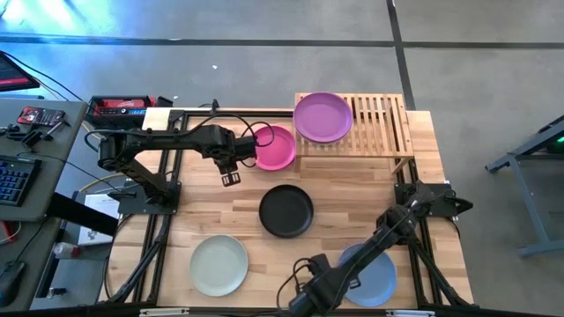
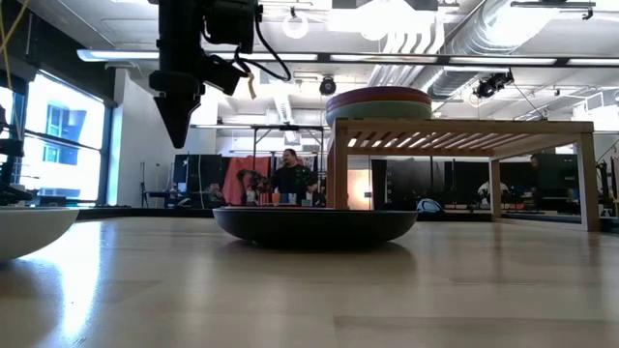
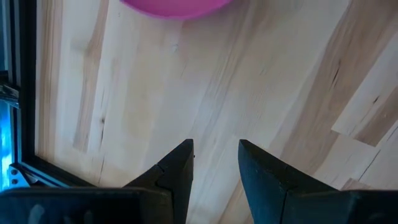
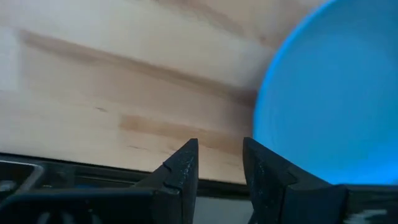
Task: Place and stack plates onto a shelf
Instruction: Put the bottom right blue plate on the shelf
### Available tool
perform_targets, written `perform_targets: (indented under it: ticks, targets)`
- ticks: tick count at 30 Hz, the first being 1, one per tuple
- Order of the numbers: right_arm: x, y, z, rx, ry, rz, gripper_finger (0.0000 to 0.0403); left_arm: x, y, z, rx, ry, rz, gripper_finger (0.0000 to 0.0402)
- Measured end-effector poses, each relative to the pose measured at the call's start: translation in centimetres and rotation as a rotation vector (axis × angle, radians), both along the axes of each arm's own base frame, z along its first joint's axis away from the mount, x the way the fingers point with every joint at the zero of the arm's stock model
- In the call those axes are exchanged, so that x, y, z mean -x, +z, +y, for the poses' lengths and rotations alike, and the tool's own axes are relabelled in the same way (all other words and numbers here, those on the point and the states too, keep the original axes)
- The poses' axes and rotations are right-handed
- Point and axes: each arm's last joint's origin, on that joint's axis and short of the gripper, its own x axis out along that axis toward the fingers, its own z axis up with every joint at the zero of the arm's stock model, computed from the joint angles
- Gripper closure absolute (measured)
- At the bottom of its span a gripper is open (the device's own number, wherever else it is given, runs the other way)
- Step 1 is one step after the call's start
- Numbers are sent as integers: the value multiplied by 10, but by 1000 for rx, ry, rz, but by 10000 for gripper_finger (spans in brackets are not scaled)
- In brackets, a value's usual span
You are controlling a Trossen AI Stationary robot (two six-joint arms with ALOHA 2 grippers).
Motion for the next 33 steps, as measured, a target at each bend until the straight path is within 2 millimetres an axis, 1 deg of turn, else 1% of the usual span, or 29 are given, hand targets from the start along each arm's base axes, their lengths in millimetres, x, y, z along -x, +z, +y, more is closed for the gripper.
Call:
perform_targets:
  ticks: [5,9,13,16,21,28,33]
  targets:
    - [8,-13,14,-34,-45,80,302,0,0,0,0,0,-1,284]
    - [15,-14,22,-19,-86,84,302,0,0,0,0,-2,-1,284]
    - [19,-14,27,-17,-83,85,302,0,0,0,-1,-16,-1,284]
    - [22,-22,25,0,-89,118,302,-1,0,0,-3,-16,-9,284]
    - [23,-33,21,-31,-33,196,302,-3,0,1,-7,-26,-25,284]
    - [19,-35,16,-10,-16,172,302,-3,0,1,-8,-49,-23,284]
    - [21,-50,14,-9,-19,221,302,-4,0,1,-9,-51,-25,284]
